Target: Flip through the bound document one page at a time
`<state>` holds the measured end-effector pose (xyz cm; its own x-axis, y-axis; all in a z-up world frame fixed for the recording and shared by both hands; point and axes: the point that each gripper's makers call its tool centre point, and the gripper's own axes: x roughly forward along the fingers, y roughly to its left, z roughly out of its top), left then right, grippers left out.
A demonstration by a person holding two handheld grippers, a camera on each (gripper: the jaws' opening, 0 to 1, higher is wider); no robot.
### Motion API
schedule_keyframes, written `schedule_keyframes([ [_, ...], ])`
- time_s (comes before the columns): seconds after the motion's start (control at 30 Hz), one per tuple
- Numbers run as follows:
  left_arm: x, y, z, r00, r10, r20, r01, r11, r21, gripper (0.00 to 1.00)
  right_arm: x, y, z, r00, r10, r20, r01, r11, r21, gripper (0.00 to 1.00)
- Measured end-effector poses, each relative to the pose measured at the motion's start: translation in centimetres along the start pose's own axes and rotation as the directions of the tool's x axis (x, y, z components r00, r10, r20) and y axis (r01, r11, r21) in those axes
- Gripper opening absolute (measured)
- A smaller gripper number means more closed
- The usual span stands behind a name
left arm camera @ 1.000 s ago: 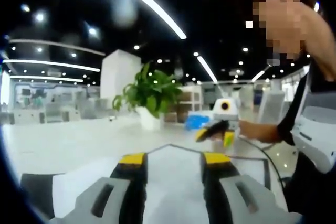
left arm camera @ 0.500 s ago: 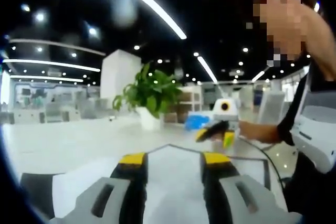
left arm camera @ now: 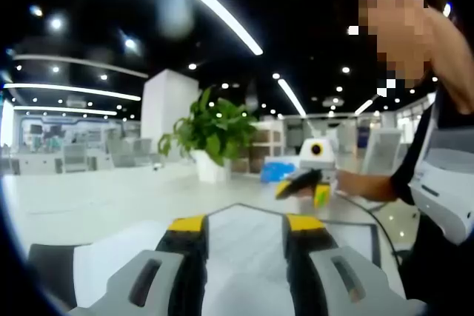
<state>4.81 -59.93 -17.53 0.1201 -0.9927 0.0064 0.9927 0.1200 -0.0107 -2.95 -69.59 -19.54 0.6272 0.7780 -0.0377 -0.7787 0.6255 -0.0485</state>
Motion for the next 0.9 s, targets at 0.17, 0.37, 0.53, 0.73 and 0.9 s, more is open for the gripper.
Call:
schedule_keyframes([
  [0.17,-0.07,-0.12,0.01,1.000,-0.005,0.004,0.005,1.000,-0.006,0.41,0.03,0.09,0.01,1.000,0.004,0.002,-0.004,1.000,0.002,0.38],
  [0.37,-0.02,-0.19,0.04,1.000,-0.010,0.009,0.010,1.000,-0.013,0.41,0.02,0.06,0.15,1.000,0.001,0.010,-0.001,1.000,0.000,0.38],
  [0.53,-0.16,-0.10,-0.01,1.000,-0.003,0.011,0.003,1.000,-0.013,0.41,0.05,0.01,0.35,1.000,-0.003,0.018,0.003,1.000,-0.003,0.38],
  [0.73,-0.47,-0.21,-0.16,1.000,-0.008,0.007,0.008,1.000,-0.005,0.41,0.22,-0.01,0.56,0.999,0.000,0.033,0.000,1.000,0.005,0.38],
  [0.9,-0.54,-0.46,-0.15,1.000,-0.018,0.010,0.018,1.000,-0.002,0.41,0.35,0.20,0.98,0.998,0.001,0.056,-0.001,1.000,0.010,0.38],
])
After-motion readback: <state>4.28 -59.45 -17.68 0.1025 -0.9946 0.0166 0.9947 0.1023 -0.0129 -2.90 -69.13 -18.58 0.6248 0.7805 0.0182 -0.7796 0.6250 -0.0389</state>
